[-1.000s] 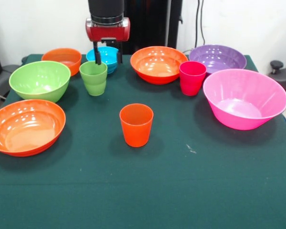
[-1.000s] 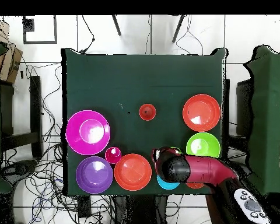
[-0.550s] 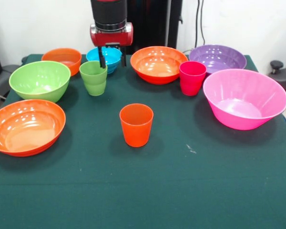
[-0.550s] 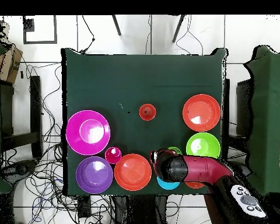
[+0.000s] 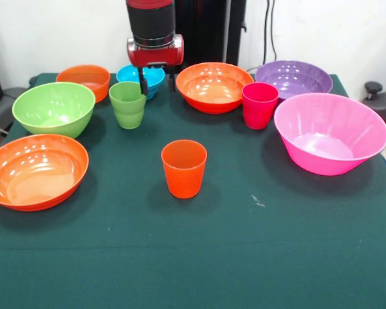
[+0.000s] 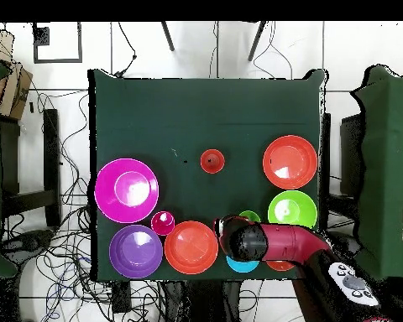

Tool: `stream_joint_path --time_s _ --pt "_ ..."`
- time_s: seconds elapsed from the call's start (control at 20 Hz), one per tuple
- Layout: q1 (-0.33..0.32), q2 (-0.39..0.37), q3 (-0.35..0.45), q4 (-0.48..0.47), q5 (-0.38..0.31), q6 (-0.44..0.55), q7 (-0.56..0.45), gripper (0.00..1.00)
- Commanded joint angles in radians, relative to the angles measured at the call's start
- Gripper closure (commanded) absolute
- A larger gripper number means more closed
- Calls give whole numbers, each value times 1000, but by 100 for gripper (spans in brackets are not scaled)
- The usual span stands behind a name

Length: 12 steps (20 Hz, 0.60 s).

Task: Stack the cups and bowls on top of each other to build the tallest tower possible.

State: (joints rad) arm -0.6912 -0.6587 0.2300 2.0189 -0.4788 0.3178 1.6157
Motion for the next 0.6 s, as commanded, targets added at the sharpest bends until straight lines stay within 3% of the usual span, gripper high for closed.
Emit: stream_joint_path --time_s 0.05,0.6 --pt "-22 27 82 -72 -79 31 -64 0" --pt "-42 -35 98 -45 -68 73 -78 0"
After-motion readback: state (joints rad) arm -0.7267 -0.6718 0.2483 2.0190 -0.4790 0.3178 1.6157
